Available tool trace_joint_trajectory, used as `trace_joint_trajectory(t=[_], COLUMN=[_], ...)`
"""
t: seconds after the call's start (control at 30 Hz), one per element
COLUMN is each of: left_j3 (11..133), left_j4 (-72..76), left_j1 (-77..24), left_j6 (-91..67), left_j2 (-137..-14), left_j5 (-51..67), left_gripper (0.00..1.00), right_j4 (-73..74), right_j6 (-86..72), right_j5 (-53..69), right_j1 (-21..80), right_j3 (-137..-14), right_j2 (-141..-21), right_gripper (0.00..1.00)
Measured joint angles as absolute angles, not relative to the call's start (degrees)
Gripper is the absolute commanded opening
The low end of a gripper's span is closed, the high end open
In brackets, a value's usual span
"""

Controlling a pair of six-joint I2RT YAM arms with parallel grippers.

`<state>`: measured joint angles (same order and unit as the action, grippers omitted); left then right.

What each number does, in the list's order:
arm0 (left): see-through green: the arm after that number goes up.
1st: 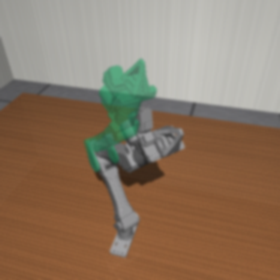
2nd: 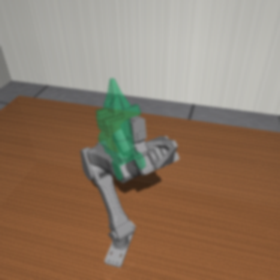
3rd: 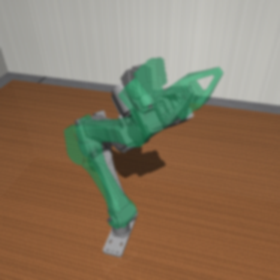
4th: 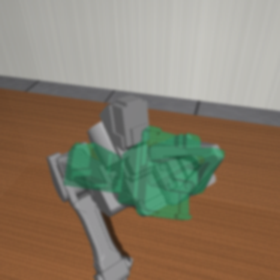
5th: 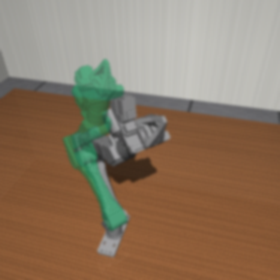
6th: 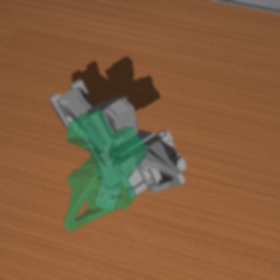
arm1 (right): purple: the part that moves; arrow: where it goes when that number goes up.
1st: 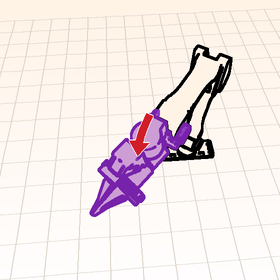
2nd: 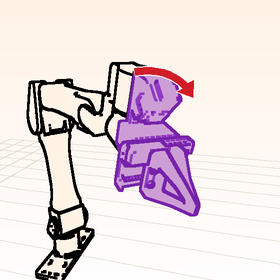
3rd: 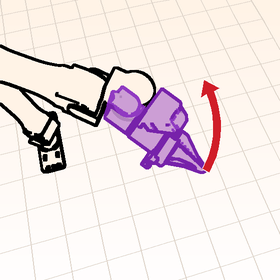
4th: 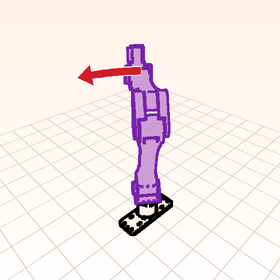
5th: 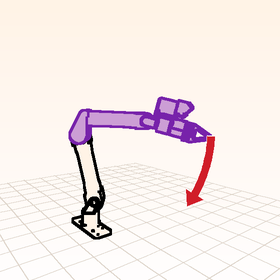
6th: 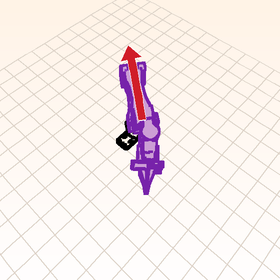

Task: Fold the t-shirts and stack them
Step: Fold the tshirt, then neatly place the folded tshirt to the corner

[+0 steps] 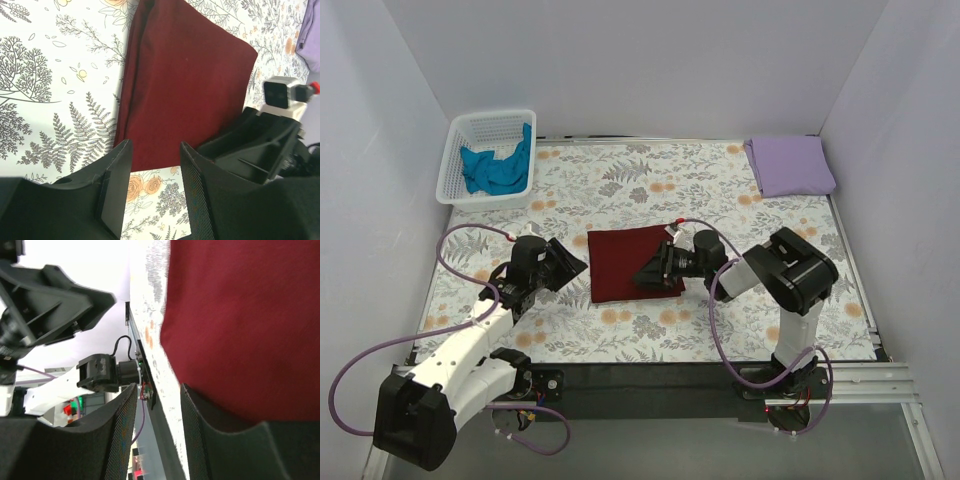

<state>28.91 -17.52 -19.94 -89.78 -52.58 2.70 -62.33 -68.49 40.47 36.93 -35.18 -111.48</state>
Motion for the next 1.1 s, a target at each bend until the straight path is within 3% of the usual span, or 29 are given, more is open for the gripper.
trace_joint_trajectory(t=[0.17,0.33,0.47,0.6,0.83,1.1], left_j3=[29.10,29.43,29.93,31.14,35.42,43.48], left_j4=[-17.67,-17.61,-17.19,-15.77,-10.00,-6.33], left_j1=[-19.94,-20.03,-20.23,-20.43,-20.43,-19.46], left_j6=[-89.76,-89.78,-89.82,-89.78,-89.58,-87.15], left_j2=[-52.60,-53.93,-56.38,-59.83,-70.02,-81.62], left_j5=[2.59,2.70,3.68,5.23,7.57,7.55], left_gripper=[0.42,0.42,0.36,0.30,0.23,0.22], right_j4=[-61.01,-62.89,-69.25,-66.70,-53.63,-45.71], right_j6=[-66.11,-64.49,-66.54,-65.49,-57.74,-52.45], right_j5=[40.53,41.36,43.88,44.42,43.70,44.40], right_j1=[34.50,30.57,28.08,27.42,25.17,21.67], right_j3=[-31.11,-25.87,-24.10,-24.34,-33.61,-42.98], right_j2=[-103.90,-106.96,-110.87,-108.66,-99.70,-103.59], right_gripper=[0.47,0.45,0.43,0.44,0.45,0.46])
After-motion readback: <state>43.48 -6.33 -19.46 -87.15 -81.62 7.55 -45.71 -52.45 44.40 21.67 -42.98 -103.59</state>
